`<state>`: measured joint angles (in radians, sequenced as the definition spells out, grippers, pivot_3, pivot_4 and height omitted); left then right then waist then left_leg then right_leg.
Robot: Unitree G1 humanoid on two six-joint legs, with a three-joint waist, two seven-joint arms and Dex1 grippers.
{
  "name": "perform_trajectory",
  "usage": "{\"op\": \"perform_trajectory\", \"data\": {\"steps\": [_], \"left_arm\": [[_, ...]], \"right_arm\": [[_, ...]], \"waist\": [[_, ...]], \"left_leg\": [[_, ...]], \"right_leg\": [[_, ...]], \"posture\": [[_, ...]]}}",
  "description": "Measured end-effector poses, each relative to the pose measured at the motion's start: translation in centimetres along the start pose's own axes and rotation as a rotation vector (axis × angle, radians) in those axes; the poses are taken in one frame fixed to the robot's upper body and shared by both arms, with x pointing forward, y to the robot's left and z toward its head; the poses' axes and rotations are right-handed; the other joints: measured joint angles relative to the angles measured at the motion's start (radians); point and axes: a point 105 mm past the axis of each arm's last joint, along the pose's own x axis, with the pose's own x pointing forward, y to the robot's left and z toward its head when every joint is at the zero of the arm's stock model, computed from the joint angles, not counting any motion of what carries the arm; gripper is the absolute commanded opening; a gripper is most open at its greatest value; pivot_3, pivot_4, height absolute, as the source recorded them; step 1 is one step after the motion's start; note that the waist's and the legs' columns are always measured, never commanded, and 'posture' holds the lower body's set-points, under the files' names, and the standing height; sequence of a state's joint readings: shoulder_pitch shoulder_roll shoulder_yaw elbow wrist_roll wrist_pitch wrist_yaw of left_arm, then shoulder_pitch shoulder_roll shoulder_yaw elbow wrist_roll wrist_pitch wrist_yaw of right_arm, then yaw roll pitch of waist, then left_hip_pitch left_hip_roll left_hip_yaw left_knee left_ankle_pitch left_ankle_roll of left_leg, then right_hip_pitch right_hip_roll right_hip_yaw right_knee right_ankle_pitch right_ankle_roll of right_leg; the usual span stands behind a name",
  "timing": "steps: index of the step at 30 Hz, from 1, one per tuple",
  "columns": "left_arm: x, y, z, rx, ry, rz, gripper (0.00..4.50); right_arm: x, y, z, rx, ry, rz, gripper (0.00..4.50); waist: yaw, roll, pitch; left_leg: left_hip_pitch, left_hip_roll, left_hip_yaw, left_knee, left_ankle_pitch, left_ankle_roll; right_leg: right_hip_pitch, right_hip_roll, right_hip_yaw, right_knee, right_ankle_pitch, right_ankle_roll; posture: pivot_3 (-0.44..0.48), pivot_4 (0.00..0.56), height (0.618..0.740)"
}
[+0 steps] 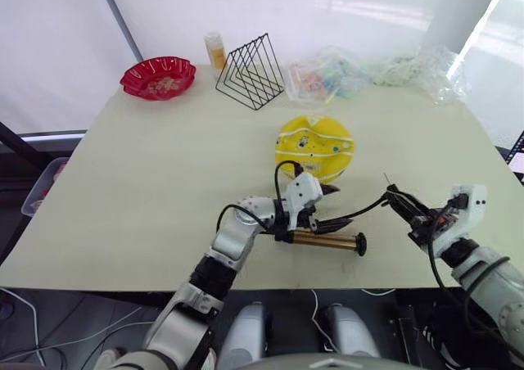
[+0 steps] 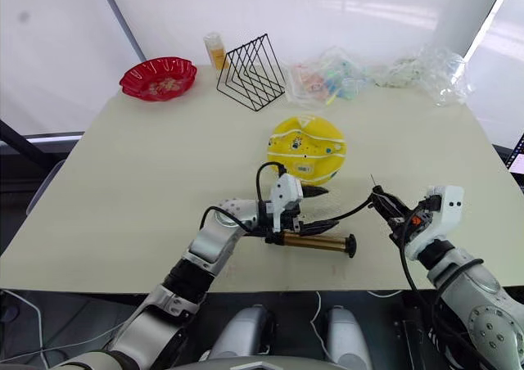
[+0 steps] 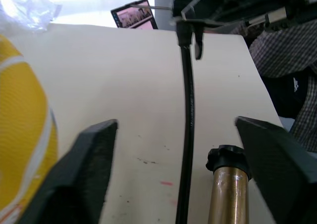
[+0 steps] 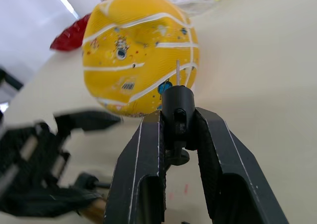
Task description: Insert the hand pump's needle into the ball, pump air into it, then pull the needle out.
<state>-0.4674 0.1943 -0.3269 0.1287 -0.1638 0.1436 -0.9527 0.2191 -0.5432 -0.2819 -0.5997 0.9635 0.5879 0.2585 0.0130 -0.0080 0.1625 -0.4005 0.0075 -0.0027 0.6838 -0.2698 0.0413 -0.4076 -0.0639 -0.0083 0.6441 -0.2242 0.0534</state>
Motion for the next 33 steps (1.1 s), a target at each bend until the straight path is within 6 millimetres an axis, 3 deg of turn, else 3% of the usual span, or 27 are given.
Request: {"op": "perform_trajectory", "data": {"steps": [4,11,15,21,27,33], "left_arm": [[-1.8,1.3,1.3,-0.002,-0.025,0.044,4.44],[-5.4,6.4,5.1,0.046,-0.028,0.207,4.44],[-5.8,7.6,4.8,0.007,-0.006,0.235,4.44],[-8.1,12.9,6.0,0.051,0.050,0.373,4.44],[-7.8,14.8,4.5,0.032,0.123,0.395,4.44],[-6.6,16.3,5.2,0.037,0.148,0.383,4.44]], "right_arm": [[-1.0,0.3,-0.1,-0.185,0.034,0.074,0.36],[-1.8,0.5,0.3,-0.468,0.015,0.217,0.36],[-1.9,0.2,0.0,-0.525,-0.005,0.234,0.36],[-2.0,0.1,-0.6,-0.604,-0.033,0.267,0.36],[-2.0,0.3,-0.7,-0.618,-0.053,0.277,0.36],[-1.9,0.5,-0.8,-0.629,-0.068,0.282,0.36]], "waist": [[0.000,0.000,0.000],[0.001,-0.002,0.001],[0.001,-0.002,0.002],[0.001,-0.005,0.004],[0.002,-0.006,0.005],[0.001,-0.008,0.006]], "left_leg": [[0.000,0.000,0.000,0.000,0.000,0.000],[0.001,-0.001,0.000,0.000,0.000,0.000],[0.000,-0.001,0.001,0.000,0.000,0.000],[0.001,-0.002,0.001,0.000,0.000,0.000],[0.000,-0.002,0.001,0.000,0.000,0.000],[0.000,-0.002,0.001,0.000,0.000,0.000]], "right_leg": [[0.000,0.000,0.000,0.000,-0.001,0.002],[0.000,0.001,0.000,0.000,-0.001,0.004],[0.000,0.001,0.000,0.000,0.001,0.001],[0.000,0.002,0.000,0.000,0.000,0.001],[0.000,0.002,0.000,-0.001,0.001,0.000],[0.000,0.002,0.000,-0.001,0.001,0.000]], "posture": [[0.000,0.150,0.737],[0.000,0.150,0.737],[0.000,0.150,0.737],[0.000,0.150,0.737],[0.000,0.150,0.737],[0.000,0.150,0.737]]}}
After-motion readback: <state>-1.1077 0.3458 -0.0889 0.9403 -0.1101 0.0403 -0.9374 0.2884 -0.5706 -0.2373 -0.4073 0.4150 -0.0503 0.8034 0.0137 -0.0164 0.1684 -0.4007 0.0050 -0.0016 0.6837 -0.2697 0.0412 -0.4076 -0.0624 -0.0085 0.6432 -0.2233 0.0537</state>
